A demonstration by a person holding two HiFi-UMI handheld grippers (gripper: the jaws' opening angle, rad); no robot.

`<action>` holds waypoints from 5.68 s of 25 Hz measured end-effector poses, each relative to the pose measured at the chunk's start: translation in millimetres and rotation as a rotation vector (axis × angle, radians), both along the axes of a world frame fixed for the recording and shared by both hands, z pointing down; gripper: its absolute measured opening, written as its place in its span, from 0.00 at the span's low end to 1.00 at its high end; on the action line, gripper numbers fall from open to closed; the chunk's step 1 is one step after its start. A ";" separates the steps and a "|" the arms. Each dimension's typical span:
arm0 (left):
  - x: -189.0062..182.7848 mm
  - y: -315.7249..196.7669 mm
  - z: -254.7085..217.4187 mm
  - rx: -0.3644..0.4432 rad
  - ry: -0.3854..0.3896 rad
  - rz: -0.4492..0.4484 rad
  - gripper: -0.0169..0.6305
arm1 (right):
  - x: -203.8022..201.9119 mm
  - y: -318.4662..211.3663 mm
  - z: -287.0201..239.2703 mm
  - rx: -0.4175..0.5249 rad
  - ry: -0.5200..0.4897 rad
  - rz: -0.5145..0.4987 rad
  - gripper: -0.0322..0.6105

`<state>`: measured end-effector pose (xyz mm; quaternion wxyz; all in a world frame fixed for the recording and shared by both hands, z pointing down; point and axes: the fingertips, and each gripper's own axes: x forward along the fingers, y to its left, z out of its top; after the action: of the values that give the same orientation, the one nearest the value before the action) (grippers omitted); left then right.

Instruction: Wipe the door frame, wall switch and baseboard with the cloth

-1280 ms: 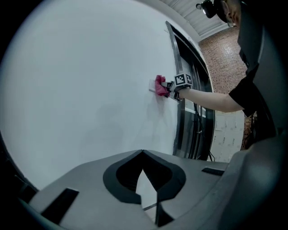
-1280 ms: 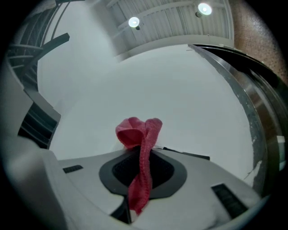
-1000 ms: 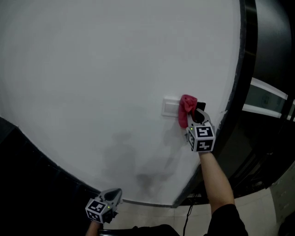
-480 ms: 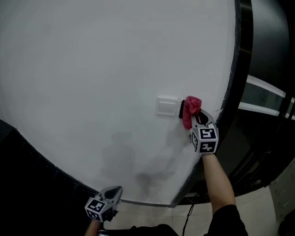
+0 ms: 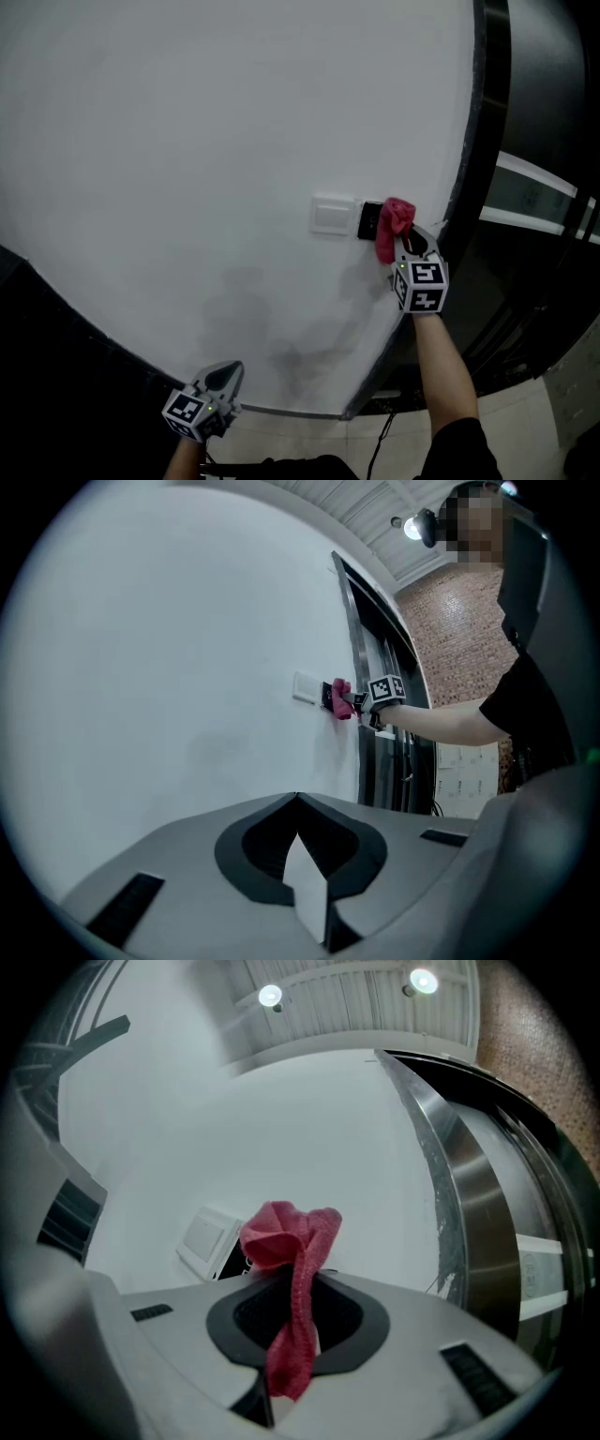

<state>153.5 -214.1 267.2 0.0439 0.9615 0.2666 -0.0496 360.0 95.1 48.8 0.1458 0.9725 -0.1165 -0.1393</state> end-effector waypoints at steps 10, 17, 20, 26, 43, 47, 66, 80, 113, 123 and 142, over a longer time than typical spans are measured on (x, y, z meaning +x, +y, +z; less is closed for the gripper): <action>-2.5 23.6 4.8 0.000 -0.015 0.064 0.01 | -2.5 29.0 5.3 0.016 -0.040 0.108 0.13; 0.8 20.2 12.7 0.015 -0.034 0.048 0.01 | -47.0 -31.9 -21.6 0.047 0.077 -0.083 0.13; 9.3 29.0 3.2 0.018 -0.021 0.042 0.01 | -53.5 -88.3 -27.2 0.042 0.062 -0.233 0.13; 11.4 51.3 -24.2 0.020 0.030 0.069 0.01 | -19.6 -158.2 -10.1 0.162 -0.050 -0.403 0.13; 2.9 56.5 -9.4 0.006 -0.037 0.095 0.01 | 12.3 -96.9 -1.0 0.221 -0.050 -0.278 0.13; 7.8 63.0 -15.3 -0.001 -0.012 0.102 0.01 | 14.5 -81.7 1.0 0.192 -0.044 -0.244 0.13; 13.9 71.5 -13.6 -0.010 -0.014 0.125 0.01 | 4.7 -29.3 3.1 0.165 -0.016 -0.166 0.13; 17.2 81.3 -17.3 -0.016 -0.003 0.114 0.01 | 2.5 6.4 8.4 0.168 -0.017 -0.125 0.13; 3.5 -1.5 16.2 -0.105 0.043 -0.086 0.01 | -127.4 -33.8 229.1 0.217 -0.241 -0.252 0.13; 10.1 4.3 14.4 -0.104 -0.004 -0.074 0.01 | -123.4 -5.0 228.0 0.248 -0.255 -0.165 0.13; 25.3 72.5 25.5 -0.177 -0.014 -0.016 0.01 | -100.9 163.2 -22.8 -0.373 0.316 0.287 0.13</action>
<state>178.9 -141.5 292.7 0.1302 0.9564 0.2529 -0.0665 259.1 258.3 26.1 0.3571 0.9015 0.0229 -0.2434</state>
